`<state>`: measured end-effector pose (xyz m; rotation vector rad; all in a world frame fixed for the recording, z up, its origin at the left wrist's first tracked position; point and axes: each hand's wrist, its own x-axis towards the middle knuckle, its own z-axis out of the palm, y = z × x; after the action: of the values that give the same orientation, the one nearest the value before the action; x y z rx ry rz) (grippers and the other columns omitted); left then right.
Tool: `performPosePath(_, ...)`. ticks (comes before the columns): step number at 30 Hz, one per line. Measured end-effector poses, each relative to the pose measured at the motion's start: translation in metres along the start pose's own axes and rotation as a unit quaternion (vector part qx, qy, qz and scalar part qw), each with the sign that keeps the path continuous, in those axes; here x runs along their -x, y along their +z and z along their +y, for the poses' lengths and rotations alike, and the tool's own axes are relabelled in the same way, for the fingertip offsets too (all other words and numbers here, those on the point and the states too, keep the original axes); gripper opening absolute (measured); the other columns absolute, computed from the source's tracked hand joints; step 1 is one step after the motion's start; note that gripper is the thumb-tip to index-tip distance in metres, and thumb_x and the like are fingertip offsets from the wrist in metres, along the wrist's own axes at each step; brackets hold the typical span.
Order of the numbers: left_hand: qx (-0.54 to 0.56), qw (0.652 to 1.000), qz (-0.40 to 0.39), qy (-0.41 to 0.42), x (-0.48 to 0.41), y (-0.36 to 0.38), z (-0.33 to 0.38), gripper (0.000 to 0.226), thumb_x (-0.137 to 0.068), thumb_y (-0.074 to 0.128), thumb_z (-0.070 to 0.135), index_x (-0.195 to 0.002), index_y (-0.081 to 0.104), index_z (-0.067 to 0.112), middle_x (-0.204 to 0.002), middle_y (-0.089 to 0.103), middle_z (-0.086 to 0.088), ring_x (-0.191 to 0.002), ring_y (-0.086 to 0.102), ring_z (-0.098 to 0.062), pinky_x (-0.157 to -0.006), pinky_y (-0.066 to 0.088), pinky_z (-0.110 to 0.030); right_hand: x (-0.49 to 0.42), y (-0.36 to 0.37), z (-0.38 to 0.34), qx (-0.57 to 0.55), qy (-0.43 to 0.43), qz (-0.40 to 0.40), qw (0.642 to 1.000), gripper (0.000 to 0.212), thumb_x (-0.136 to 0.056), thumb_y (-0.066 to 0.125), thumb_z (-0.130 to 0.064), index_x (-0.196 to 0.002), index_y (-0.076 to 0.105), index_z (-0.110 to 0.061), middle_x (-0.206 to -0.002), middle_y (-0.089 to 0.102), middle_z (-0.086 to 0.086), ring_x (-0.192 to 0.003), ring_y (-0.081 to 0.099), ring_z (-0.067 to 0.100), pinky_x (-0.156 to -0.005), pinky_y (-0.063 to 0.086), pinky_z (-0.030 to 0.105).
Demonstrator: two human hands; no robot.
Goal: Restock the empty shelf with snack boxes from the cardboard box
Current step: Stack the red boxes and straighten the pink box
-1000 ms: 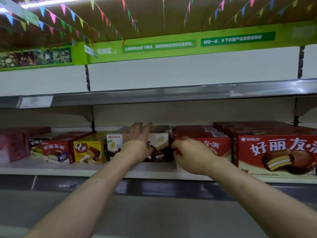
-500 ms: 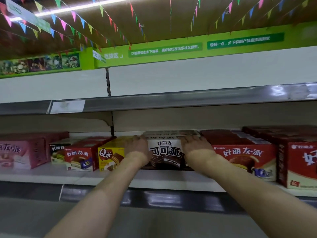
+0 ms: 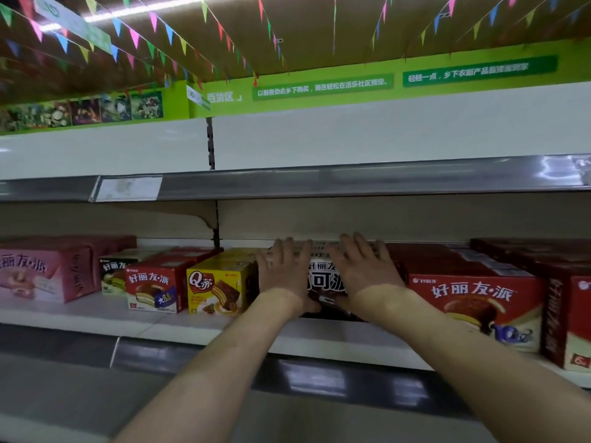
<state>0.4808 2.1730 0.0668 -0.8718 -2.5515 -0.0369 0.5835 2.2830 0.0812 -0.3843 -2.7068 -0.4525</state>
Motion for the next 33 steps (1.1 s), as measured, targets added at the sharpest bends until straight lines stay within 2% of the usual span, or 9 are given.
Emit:
performPosePath(3, -0.009, 1.0, 0.025, -0.005, -0.005, 0.009, 0.003, 0.114, -0.068, 0.072, 0.064, -0.152, 0.006, 0.024, -0.157, 0.013, -0.012, -0.146, 0.009, -0.034, -0.114, 0.005, -0.064, -0.01, 0.017, 0.006, -0.004, 0.008, 0.008, 1.0, 0.094, -0.086, 0.054, -0.06, -0.153, -0.001, -0.023, -0.158, 0.01, 0.007, -0.146, 0.007, 0.028, -0.116, 0.004, 0.057)
performPosePath(6, -0.022, 0.999, 0.038, -0.007, -0.005, 0.011, 0.001, 0.109, -0.067, 0.07, 0.067, -0.149, 0.012, 0.025, -0.151, 0.024, -0.01, -0.142, 0.02, -0.033, -0.114, 0.009, -0.063, -0.015, 0.029, 0.008, 0.002, 0.016, 0.018, 1.0, 0.091, -0.087, 0.06, -0.052, -0.152, 0.002, -0.025, -0.152, 0.022, 0.007, -0.141, 0.02, 0.028, -0.115, 0.007, 0.059)
performPosePath(13, -0.022, 0.999, 0.024, -0.007, -0.003, 0.007, 0.003, 0.106, -0.068, 0.07, 0.065, -0.148, 0.014, 0.026, -0.149, 0.026, -0.01, -0.14, 0.022, -0.032, -0.114, 0.01, -0.062, -0.017, 0.031, 0.008, 0.008, 0.02, 0.015, 1.0, 0.101, -0.081, 0.071, -0.042, -0.152, 0.001, -0.024, -0.151, 0.024, 0.008, -0.14, 0.023, 0.029, -0.116, 0.008, 0.056)
performPosePath(17, -0.011, 1.0, 0.014, 0.01, -0.001, 0.003, 0.001, 0.104, -0.07, 0.071, 0.062, -0.149, 0.015, 0.025, -0.147, 0.028, -0.01, -0.139, 0.024, -0.032, -0.114, 0.012, -0.061, -0.014, 0.025, 0.007, -0.001, 0.024, 0.005, 1.0, 0.099, -0.081, 0.066, -0.053, -0.152, 0.002, -0.025, -0.152, 0.024, 0.008, -0.14, 0.025, 0.028, -0.116, 0.012, 0.053)
performPosePath(22, 0.039, 0.997, 0.026, 0.067, 0.013, -0.011, -0.047, 0.103, -0.08, 0.07, 0.049, -0.154, 0.002, 0.026, -0.16, 0.011, -0.008, -0.148, 0.006, -0.027, -0.117, 0.001, -0.055, -0.009, -0.01, 0.002, -0.064, 0.038, -0.079, 0.994, 0.092, -0.083, 0.06, -0.059, -0.152, 0.006, -0.03, -0.159, 0.014, 0.002, -0.145, 0.016, 0.028, -0.116, 0.013, 0.048)
performPosePath(24, 0.019, 0.998, 0.034, 0.051, 0.021, -0.014, -0.087, 0.101, -0.082, 0.068, 0.048, -0.154, 0.001, 0.027, -0.161, 0.008, -0.008, -0.149, 0.004, -0.026, -0.117, 0.0, -0.054, -0.012, -0.023, -0.02, -0.086, 0.037, -0.056, 0.994, 0.082, -0.086, 0.059, -0.055, -0.15, 0.015, -0.029, -0.156, 0.021, 0.004, -0.142, 0.022, 0.027, -0.114, 0.019, 0.046)
performPosePath(28, -0.02, 0.999, -0.031, 0.005, 0.024, -0.01, -0.171, 0.105, -0.08, 0.067, 0.056, -0.154, -0.001, 0.029, -0.161, 0.01, -0.009, -0.149, 0.005, -0.029, -0.117, 0.001, -0.057, -0.026, -0.034, -0.104, -0.104, -0.021, 0.029, 0.994, 0.064, -0.089, 0.057, -0.045, -0.145, 0.033, -0.027, -0.149, 0.033, 0.006, -0.138, 0.028, 0.027, -0.113, 0.021, 0.045)
performPosePath(31, -0.042, 0.998, -0.042, 0.031, 0.019, 0.0, -0.203, 0.101, -0.079, 0.061, 0.066, -0.154, 0.004, 0.031, -0.16, 0.02, -0.007, -0.148, 0.01, -0.031, -0.116, 0.002, -0.06, -0.046, -0.029, -0.162, -0.073, -0.048, 0.043, 0.995, 0.059, -0.09, 0.057, -0.04, -0.143, 0.039, -0.019, -0.145, 0.038, 0.007, -0.135, 0.029, 0.027, -0.115, 0.017, 0.047)
performPosePath(33, -0.044, 0.997, -0.037, 0.043, 0.013, 0.004, -0.21, 0.095, -0.082, 0.058, 0.065, -0.155, 0.007, 0.031, -0.159, 0.025, -0.004, -0.147, 0.013, -0.03, -0.116, 0.001, -0.061, -0.059, -0.021, -0.185, -0.042, -0.038, 0.047, 0.997, 0.054, -0.092, 0.054, -0.035, -0.141, 0.041, -0.015, -0.144, 0.041, 0.008, -0.134, 0.031, 0.026, -0.115, 0.015, 0.046)
